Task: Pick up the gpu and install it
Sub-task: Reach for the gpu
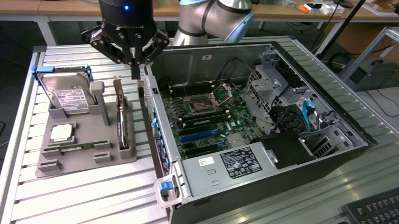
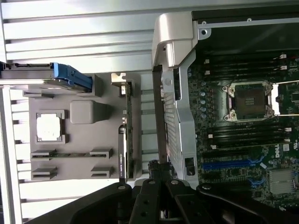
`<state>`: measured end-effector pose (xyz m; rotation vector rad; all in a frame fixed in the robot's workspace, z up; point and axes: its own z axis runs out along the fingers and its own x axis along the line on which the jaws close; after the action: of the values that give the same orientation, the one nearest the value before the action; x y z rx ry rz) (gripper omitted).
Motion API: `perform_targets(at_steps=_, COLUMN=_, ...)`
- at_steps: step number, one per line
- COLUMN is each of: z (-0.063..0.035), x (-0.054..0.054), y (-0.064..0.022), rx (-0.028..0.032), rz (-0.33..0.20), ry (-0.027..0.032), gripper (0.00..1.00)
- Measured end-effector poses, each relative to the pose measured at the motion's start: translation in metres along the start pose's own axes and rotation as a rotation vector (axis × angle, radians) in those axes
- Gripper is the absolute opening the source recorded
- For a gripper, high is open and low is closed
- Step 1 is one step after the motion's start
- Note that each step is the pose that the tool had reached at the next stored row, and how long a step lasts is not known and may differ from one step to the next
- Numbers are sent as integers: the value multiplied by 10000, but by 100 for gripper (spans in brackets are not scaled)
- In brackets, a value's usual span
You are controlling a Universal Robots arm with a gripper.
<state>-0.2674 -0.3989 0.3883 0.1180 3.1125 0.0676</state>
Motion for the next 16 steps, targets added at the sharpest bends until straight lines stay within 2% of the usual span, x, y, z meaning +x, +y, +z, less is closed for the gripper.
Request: perform_targets(at_steps=16, z=0, x=103, y=-8, rx=0, rz=-1, ry=1, gripper=11)
